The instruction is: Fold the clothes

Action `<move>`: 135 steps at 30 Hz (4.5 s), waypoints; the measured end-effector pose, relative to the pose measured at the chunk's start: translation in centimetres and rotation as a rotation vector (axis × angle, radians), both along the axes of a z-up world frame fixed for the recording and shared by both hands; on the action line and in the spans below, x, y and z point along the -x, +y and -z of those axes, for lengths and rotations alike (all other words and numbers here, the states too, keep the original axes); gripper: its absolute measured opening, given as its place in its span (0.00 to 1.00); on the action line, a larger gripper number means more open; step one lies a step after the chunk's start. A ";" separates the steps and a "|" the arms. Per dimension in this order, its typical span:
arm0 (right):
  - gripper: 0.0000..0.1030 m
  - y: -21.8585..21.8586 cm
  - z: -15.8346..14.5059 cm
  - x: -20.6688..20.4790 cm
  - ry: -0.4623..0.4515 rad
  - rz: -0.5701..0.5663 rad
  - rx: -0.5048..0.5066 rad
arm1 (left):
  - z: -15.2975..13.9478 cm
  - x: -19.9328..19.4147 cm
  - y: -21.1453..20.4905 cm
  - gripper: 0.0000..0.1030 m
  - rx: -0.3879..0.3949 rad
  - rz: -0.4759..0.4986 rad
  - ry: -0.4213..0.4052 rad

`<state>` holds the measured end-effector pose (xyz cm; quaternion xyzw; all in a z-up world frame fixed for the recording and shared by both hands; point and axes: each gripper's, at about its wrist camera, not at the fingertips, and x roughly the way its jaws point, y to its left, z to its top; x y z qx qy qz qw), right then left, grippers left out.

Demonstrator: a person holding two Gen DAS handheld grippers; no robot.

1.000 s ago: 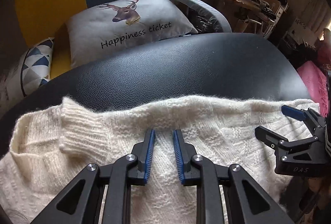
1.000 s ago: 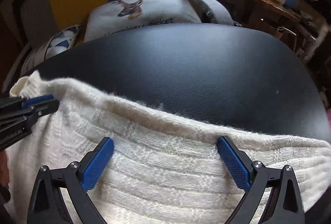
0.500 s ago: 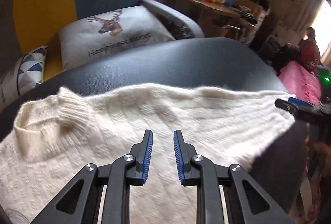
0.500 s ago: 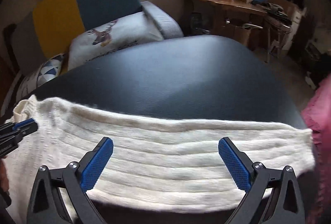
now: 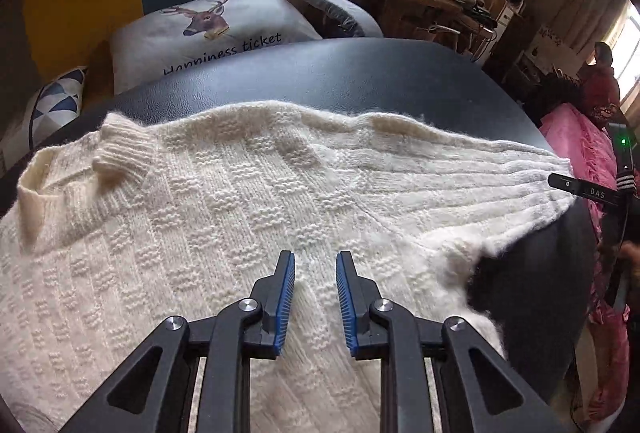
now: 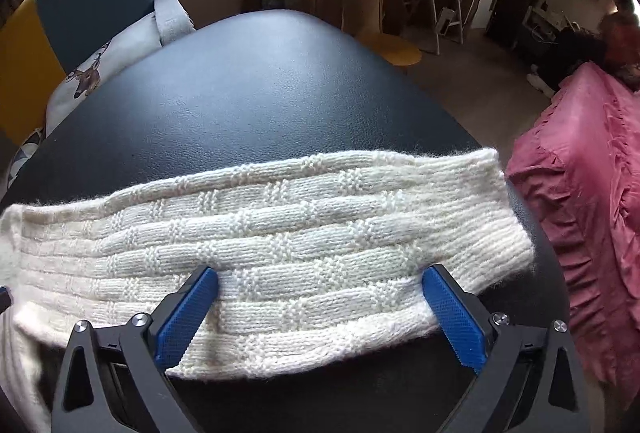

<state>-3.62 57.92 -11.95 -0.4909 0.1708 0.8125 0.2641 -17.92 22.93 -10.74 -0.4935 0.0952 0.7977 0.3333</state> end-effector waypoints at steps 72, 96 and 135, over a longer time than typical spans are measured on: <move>1.00 -35.2 2.7 11.6 0.301 -0.852 0.333 | 0.2 20.1 -8.6 0.03 -0.366 0.007 -0.277; 1.00 -38.9 -4.3 24.7 0.367 -0.878 0.775 | 0.4 10.3 -23.4 0.23 -0.295 -0.326 0.002; 1.00 -34.0 1.2 26.5 0.289 -0.666 0.910 | 3.4 16.2 -23.8 0.12 -0.346 -0.493 -0.160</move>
